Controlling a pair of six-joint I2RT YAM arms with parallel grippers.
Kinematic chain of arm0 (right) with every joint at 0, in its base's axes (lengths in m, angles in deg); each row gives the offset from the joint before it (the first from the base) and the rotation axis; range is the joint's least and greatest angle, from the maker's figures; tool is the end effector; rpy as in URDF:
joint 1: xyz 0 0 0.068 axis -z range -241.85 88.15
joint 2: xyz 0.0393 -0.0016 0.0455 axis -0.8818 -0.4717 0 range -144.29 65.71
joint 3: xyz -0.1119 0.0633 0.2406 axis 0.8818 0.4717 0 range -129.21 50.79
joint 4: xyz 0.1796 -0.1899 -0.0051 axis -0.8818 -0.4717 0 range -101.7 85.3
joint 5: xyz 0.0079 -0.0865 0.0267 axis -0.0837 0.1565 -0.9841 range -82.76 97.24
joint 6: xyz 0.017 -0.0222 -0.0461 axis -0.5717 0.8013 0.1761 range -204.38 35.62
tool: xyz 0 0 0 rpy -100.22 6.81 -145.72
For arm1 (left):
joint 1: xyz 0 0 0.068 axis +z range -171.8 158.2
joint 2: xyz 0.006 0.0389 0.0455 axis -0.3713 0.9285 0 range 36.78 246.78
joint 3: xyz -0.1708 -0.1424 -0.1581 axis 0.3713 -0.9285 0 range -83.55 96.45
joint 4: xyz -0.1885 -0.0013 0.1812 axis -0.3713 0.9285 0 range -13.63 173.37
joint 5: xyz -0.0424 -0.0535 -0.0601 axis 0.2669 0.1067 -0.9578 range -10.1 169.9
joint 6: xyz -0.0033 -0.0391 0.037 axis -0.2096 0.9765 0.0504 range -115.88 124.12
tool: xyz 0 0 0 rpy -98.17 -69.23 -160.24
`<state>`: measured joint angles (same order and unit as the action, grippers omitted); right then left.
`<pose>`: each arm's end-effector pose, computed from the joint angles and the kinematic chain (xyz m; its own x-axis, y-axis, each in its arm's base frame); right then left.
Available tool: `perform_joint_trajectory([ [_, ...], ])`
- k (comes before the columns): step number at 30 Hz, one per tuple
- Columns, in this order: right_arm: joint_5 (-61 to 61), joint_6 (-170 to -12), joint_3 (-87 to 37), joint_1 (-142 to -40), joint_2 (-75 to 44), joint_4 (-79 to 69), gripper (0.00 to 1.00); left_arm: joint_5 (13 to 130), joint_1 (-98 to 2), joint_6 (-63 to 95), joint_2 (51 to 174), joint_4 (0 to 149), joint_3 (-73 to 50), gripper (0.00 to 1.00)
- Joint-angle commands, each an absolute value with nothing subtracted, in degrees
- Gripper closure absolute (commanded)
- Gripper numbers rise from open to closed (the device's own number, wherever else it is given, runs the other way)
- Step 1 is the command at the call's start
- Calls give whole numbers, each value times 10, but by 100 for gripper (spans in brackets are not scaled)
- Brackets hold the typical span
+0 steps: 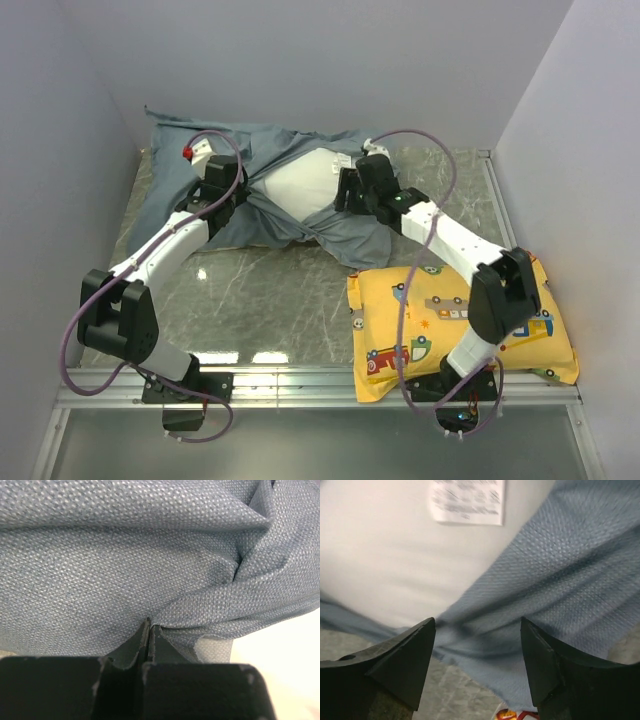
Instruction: Remove the pillowcase from the pillow
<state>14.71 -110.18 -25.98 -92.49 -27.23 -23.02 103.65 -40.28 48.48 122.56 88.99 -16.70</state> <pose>0.3255 0.1874 0.3046 -0.6186 0.1352 -0.7740 -0.1599 0.9428 0.2925 0.3295 -0.0951 0.2983 -0.3300 -0.5645 -0.7566 -0.3722 0.8144 -0.4452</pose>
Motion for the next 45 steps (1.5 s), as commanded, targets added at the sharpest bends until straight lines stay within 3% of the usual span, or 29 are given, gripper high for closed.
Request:
perform_joint_trajectory([
  [1, 140, -1112, -244, -897, -318, -221, 28, 1041, -386, 499, 1204, 886, -170, 99],
  [4, 117, -1115, -288, -869, -367, -218, 44, 1035, -360, 514, 1165, 892, -197, 100],
  [10, 74, -1115, -418, -858, -455, -224, 55, 1036, -302, 532, 1071, 892, -261, 100],
  [13, 36, -1123, -479, -865, -482, -238, 66, 1021, -287, 521, 1067, 893, -262, 100],
  [19, 51, -1140, -344, -861, -431, -173, 88, 956, -286, 475, 1118, 889, -220, 100],
  [22, 49, -1144, -296, -857, -415, -159, 92, 936, -287, 471, 1139, 890, -201, 100],
  [24, 56, -1141, -278, -858, -400, -152, 91, 924, -287, 471, 1145, 891, -196, 100],
  [34, 152, -1144, -345, -909, -332, -168, 42, 910, -306, 477, 1146, 873, -238, 99],
  [40, 142, -1140, -520, -938, -454, -253, 32, 913, -311, 483, 1145, 873, -241, 99],
  [45, 157, -1129, -643, -943, -556, -334, 29, 929, -311, 479, 1155, 882, -227, 99],
])
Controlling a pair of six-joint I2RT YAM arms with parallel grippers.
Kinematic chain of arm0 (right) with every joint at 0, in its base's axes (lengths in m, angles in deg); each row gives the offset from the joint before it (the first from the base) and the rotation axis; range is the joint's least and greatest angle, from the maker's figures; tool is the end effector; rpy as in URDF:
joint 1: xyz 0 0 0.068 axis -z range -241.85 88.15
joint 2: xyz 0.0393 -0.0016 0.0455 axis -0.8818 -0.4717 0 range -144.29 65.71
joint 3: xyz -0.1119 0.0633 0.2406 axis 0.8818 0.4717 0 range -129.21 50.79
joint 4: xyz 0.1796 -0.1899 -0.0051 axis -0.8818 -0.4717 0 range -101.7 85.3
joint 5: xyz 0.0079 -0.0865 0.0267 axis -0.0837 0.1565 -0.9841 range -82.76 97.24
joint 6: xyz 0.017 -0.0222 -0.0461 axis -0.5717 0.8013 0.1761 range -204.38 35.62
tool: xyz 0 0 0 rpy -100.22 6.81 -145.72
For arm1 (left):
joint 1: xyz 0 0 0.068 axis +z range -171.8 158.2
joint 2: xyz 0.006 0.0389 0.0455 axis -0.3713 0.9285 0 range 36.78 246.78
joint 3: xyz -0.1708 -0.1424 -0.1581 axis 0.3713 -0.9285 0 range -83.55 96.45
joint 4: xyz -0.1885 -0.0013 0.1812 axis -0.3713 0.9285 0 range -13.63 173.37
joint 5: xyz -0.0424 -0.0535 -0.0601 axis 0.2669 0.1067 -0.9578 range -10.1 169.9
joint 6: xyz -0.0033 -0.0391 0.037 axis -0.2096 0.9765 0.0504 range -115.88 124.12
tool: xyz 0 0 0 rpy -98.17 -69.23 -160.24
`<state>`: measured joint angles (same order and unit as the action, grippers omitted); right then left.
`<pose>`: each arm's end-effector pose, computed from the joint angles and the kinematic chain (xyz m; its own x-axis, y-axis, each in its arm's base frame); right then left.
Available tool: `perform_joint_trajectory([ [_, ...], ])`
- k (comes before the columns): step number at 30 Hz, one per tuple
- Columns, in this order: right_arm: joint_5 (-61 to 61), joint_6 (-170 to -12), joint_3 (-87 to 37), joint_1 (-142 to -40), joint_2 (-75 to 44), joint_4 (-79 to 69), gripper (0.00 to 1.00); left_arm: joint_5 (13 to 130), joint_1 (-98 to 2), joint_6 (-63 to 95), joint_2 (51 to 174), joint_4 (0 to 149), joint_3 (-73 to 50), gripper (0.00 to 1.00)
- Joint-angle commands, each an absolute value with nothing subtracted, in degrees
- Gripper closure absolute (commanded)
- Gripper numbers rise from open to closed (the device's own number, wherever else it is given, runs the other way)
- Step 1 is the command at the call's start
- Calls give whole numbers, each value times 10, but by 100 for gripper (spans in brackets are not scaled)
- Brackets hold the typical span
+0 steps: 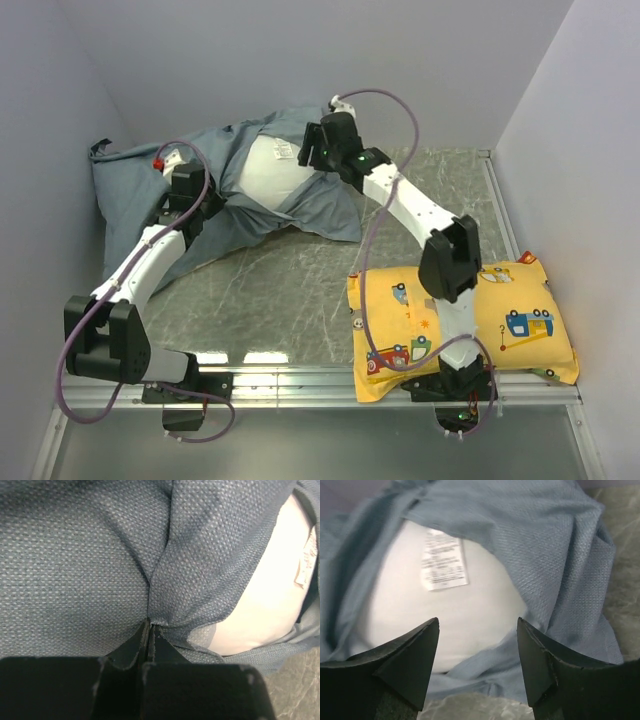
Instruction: Remove the pillowcase from the pillow
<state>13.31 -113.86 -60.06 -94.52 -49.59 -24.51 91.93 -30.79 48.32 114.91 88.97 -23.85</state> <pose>0.4073 0.2567 0.3480 -0.5254 0.2444 -0.8150 -0.2265 0.8831 0.4108 0.3078 -0.0413 0.2953 -0.3486 -0.6352 -0.6892 -0.3718 0.7687 -0.5204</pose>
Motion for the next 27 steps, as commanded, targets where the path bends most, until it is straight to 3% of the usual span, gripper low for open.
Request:
perform_joint_trajectory([
  [1, 161, -1124, -643, -940, -571, -336, 30, 934, -310, 475, 1158, 890, -224, 99],
  [2, 161, -1124, -636, -938, -573, -334, 30, 939, -310, 474, 1160, 895, -220, 99],
  [4, 154, -1131, -583, -921, -559, -315, 44, 949, -304, 470, 1163, 903, -211, 100],
  [5, 151, -1133, -555, -915, -548, -302, 51, 948, -300, 469, 1162, 904, -208, 100],
  [6, 149, -1135, -493, -909, -534, -272, 67, 941, -288, 467, 1161, 906, -205, 100],
  [10, 124, -1154, -349, -866, -451, -205, 90, 931, -252, 454, 1152, 923, -188, 100],
  [14, 78, -1176, -249, -836, -428, -130, 97, 925, -231, 441, 1156, 934, -169, 100],
  [20, 3, -1189, -280, -840, -501, -113, 100, 855, -239, 402, 1194, 946, -128, 100],
  [27, -15, -1185, -264, -844, -476, -86, 100, 914, -285, 342, 1193, 994, -79, 70],
])
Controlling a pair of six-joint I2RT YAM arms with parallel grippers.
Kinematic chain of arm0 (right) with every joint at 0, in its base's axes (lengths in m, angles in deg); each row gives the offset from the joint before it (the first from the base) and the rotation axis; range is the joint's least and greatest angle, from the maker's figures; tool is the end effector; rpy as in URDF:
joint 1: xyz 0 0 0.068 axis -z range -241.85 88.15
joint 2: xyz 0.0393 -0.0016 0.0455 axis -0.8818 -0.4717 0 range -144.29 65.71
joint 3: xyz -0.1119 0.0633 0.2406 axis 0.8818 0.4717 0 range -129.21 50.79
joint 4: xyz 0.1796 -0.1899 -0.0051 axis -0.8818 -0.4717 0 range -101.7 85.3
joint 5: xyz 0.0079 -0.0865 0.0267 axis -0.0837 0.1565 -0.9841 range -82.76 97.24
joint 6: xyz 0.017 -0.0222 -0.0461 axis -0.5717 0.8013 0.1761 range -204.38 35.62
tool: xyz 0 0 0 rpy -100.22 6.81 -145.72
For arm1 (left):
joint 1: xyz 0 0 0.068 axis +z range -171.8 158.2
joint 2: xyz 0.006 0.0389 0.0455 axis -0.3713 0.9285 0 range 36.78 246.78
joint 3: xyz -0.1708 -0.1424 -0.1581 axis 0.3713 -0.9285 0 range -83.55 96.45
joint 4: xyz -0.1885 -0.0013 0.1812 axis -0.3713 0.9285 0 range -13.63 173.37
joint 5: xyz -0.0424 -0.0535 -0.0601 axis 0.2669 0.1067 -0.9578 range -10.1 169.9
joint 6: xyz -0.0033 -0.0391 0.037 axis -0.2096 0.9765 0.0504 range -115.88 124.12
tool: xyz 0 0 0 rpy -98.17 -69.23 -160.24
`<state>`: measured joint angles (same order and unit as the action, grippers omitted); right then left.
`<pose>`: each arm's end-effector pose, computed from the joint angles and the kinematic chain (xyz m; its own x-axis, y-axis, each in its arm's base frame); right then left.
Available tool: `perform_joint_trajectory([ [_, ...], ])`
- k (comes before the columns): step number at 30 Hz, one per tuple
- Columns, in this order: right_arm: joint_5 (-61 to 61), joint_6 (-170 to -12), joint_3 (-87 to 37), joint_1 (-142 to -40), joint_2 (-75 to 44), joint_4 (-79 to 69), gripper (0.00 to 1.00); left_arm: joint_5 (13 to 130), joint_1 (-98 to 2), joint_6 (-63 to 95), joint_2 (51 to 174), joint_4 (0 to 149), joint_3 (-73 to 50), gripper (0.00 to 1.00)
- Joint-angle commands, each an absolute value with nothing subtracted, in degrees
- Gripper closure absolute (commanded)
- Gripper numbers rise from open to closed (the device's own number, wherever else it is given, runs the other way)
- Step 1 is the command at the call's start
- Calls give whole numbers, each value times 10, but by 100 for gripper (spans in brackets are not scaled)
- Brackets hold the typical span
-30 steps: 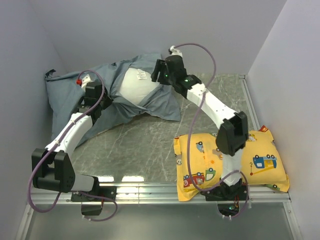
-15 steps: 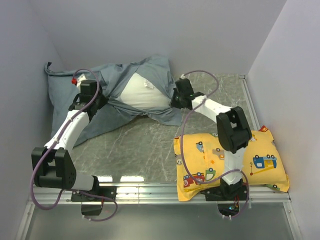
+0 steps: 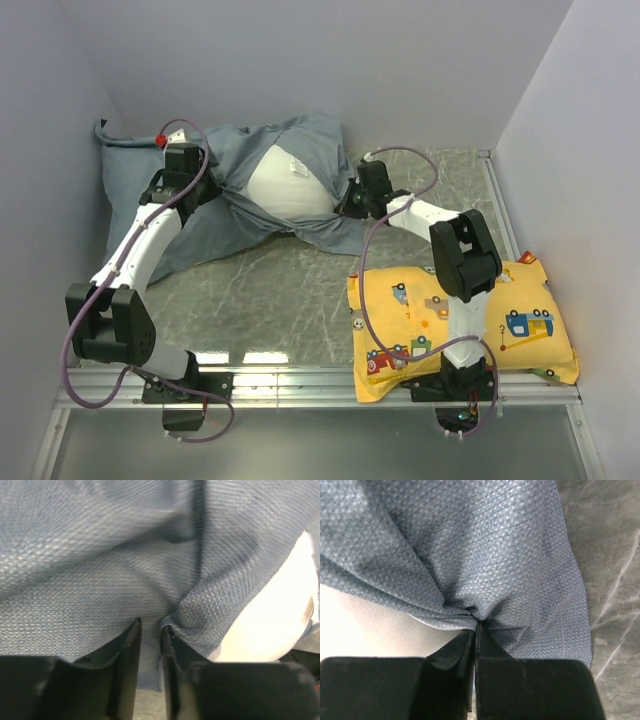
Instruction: Remove the pillowcase from the pillow
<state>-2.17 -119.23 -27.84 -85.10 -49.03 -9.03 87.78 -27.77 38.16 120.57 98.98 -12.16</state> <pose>0.4081 0.1817 0.1866 -0.7770 0.2797 -0.5639 -0.0729 0.8498 0.5220 0.3319 -0.0299 0.3193 -0.4679 -0.5086 -0.7228 -0.3265 0.8595 -0.3934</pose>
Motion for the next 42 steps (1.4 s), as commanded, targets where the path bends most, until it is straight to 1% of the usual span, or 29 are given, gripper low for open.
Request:
perform_joint_trajectory([
  [1, -13, -1184, -260, -845, -471, -85, 100, 919, -285, 340, 1192, 1004, -73, 67],
  [2, -13, -1184, -253, -845, -467, -82, 100, 924, -285, 338, 1188, 1006, -65, 63],
  [3, -12, -1183, -250, -845, -460, -77, 100, 929, -284, 334, 1184, 1009, -60, 57],
  [5, -8, -1182, -244, -844, -456, -75, 100, 933, -285, 328, 1177, 1016, -47, 53],
  [6, -8, -1184, -243, -845, -452, -73, 100, 931, -286, 325, 1175, 1019, -42, 49],
  [8, -10, -1184, -240, -845, -451, -72, 100, 923, -293, 317, 1169, 1024, -26, 45],
  [9, -11, -1187, -240, -845, -449, -71, 100, 919, -301, 301, 1166, 1026, -19, 42],
  [11, -11, -1187, -239, -845, -449, -71, 100, 972, -334, 287, 1156, 1032, 1, 37],
  [12, -10, -1187, -240, -846, -447, -71, 100, 993, -375, 272, 1154, 1034, 7, 32],
  [13, -10, -1186, -241, -846, -447, -72, 100, 1030, -394, 268, 1153, 1035, 13, 30],
  [18, -8, -1184, -243, -847, -442, -77, 100, 1099, -503, 249, 1176, 1051, 69, 20],
  [22, -6, -1184, -244, -848, -441, -78, 100, 1086, -563, 246, 1222, 1036, 90, 16],
  [23, -7, -1186, -246, -848, -441, -79, 100, 1093, -586, 244, 1258, 1038, 109, 15],
  [25, -7, -1185, -248, -849, -440, -81, 100, 1114, -600, 233, 1297, 1041, 129, 12],
  [26, -8, -1187, -250, -849, -439, -82, 100, 1115, -605, 232, 1339, 1046, 148, 11],
  [31, -7, -1184, -261, -848, -442, -96, 100, 1100, -605, 227, 1462, 1072, 200, 7],
  [33, -6, -1182, -268, -847, -444, -102, 100, 1090, -605, 229, 1484, 1077, 202, 5],
  [37, -10, -1183, -275, -848, -446, -106, 100, 1141, -604, 239, 1530, 1088, 209, 1],
  [41, -15, -1187, -271, -847, -442, -100, 100, 1180, -592, 251, 1575, 1092, 224, 1],
  [42, -16, -1188, -270, -847, -442, -98, 100, 1184, -591, 252, 1582, 1092, 229, 3],
])
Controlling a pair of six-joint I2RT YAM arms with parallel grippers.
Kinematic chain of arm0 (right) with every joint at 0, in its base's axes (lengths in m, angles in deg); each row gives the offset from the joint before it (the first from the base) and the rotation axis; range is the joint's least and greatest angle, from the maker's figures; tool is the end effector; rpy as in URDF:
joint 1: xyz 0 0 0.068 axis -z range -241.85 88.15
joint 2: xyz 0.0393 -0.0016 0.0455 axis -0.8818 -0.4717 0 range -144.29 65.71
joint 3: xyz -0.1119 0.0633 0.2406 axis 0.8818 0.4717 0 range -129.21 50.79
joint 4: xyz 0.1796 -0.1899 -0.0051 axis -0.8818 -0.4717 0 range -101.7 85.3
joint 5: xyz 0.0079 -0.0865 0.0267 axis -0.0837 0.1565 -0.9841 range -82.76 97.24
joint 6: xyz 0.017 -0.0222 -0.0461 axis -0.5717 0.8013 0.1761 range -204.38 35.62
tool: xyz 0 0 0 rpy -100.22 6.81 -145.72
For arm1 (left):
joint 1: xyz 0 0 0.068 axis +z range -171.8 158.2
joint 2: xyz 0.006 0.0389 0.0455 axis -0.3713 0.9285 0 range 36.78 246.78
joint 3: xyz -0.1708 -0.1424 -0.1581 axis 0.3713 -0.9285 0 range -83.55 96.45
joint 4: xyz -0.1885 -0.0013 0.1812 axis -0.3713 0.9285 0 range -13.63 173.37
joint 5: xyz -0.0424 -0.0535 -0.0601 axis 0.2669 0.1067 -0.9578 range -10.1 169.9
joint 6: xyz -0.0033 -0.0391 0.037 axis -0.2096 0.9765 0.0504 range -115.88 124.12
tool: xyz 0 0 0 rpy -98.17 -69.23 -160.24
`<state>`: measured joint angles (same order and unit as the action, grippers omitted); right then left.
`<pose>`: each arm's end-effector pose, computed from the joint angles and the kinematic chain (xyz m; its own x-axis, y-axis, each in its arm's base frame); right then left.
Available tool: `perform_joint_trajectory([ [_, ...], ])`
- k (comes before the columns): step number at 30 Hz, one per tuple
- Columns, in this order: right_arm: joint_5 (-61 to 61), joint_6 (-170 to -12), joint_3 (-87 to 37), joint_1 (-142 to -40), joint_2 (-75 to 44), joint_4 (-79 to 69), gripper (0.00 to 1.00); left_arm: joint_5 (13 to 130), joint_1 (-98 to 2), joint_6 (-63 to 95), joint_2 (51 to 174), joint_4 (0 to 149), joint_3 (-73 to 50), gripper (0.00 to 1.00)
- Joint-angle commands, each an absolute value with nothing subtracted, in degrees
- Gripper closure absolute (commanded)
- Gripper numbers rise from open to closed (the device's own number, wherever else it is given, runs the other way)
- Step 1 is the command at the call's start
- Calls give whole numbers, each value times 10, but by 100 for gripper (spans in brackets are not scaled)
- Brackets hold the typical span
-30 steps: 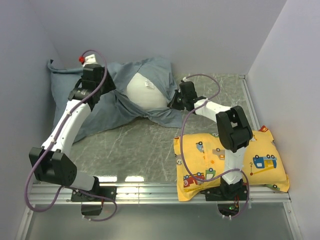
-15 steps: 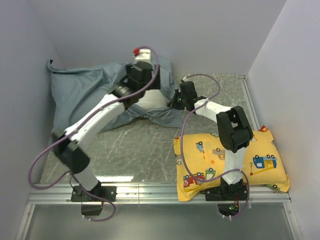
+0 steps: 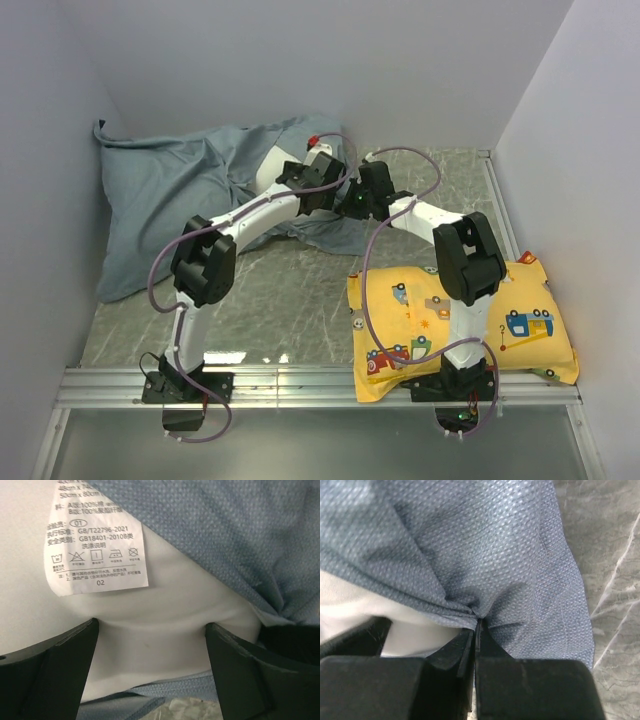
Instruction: Remove the pillowcase from the pillow
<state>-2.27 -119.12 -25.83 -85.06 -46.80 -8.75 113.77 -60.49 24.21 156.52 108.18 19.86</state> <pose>0.4005 0.1782 0.1923 -0.7728 0.2801 -0.5695 -0.0789 0.8480 0.5241 0.3809 -0.2798 0.2543 -0.6244 0.1347 -0.7694 0.0152 0.9869 0.1605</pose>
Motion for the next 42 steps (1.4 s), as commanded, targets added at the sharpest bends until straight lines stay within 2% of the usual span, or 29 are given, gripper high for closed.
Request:
perform_joint_trajectory([
  [1, -17, -1187, -268, -848, -440, -97, 100, 1190, -588, 253, 1592, 1100, 243, 8],
  [2, -17, -1188, -266, -848, -435, -96, 100, 1197, -586, 253, 1610, 1103, 249, 17],
  [3, -16, -1187, -265, -847, -434, -96, 100, 1196, -584, 253, 1617, 1105, 255, 44],
  [4, -16, -1187, -266, -847, -434, -97, 100, 1195, -583, 251, 1623, 1105, 262, 61],
  [5, -15, -1186, -269, -847, -434, -99, 100, 1194, -581, 251, 1631, 1106, 265, 74],
  [6, -15, -1184, -270, -847, -433, -103, 100, 1183, -581, 251, 1632, 1106, 267, 91],
  [7, -15, -1182, -271, -847, -433, -105, 100, 1180, -579, 252, 1634, 1107, 273, 100],
  [14, 1, -1175, -263, -847, -434, -116, 100, 1135, -537, 277, 1593, 1103, 303, 100],
  [22, -1, -1188, -216, -827, -440, -88, 100, 974, -428, 325, 1517, 1101, 361, 100],
  [25, 1, -1190, -218, -826, -440, -85, 95, 930, -407, 328, 1519, 1123, 391, 100],
  [29, -2, -1192, -237, -826, -463, -87, 92, 873, -406, 330, 1490, 1114, 374, 100],
  [32, -9, -1187, -260, -825, -480, -86, 89, 809, -406, 329, 1452, 1110, 335, 100],
  [35, 2, -1174, -305, -824, -501, -102, 86, 767, -411, 335, 1376, 1066, 232, 100],
  [36, 4, -1173, -315, -823, -506, -104, 85, 742, -412, 339, 1352, 1052, 163, 100],
  [38, -6, -1166, -339, -820, -513, -97, 77, 723, -421, 344, 1266, 1022, 73, 99],
  [42, -37, -1152, -351, -813, -494, -78, 62, 734, -447, 333, 1204, 1021, -23, 99],
])
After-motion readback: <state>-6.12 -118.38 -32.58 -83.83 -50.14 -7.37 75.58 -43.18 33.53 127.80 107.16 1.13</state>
